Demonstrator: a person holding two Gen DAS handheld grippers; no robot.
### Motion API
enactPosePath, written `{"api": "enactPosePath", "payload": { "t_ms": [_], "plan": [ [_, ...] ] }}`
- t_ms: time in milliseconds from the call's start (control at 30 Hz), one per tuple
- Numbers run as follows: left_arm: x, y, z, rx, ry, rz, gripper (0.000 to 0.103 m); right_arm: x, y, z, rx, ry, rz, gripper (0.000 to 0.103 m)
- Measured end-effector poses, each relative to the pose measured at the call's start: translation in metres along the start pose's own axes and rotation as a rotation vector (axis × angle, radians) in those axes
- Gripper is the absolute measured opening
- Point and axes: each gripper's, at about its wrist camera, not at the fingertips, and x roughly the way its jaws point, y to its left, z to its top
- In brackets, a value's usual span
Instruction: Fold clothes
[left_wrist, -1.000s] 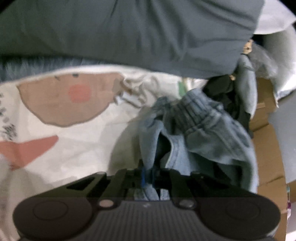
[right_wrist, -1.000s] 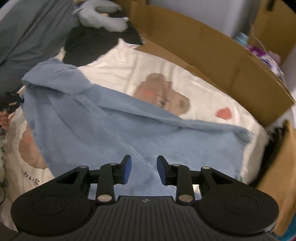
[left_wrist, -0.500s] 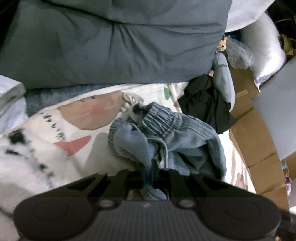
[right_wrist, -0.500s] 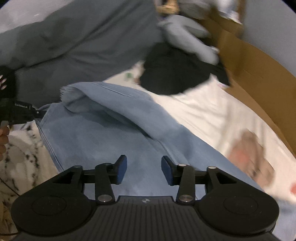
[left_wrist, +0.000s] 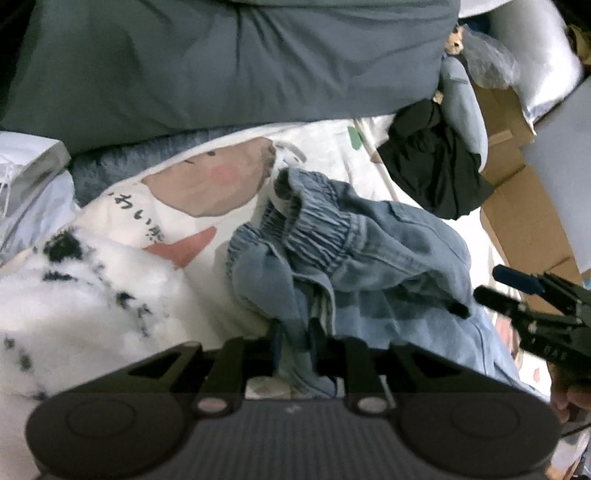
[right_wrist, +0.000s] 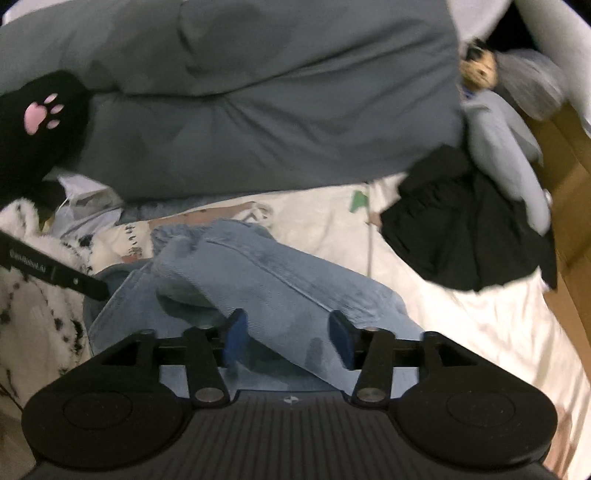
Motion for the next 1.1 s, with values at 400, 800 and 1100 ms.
{"api": "enactPosePath", "payload": {
  "t_ms": [400,800,1100],
  "plan": [
    [0.021,0.037,0.016,-0.143,-0.027,0.014,0.021,0.014,0.051,0.002,-0.188,-0.059,0.066,0.074],
    [0.062,0.045,0.013,-0.180,0.009,0.003,0.029,0.043,0.085,0.019,-0.298,-0.064,0.117,0.064],
    [0.067,0.036,0.009,-0.134,0.008,0.014,0.030,0.081,0.091,0.003,-0.434,0.044,0.037,0.019]
  ]
}}
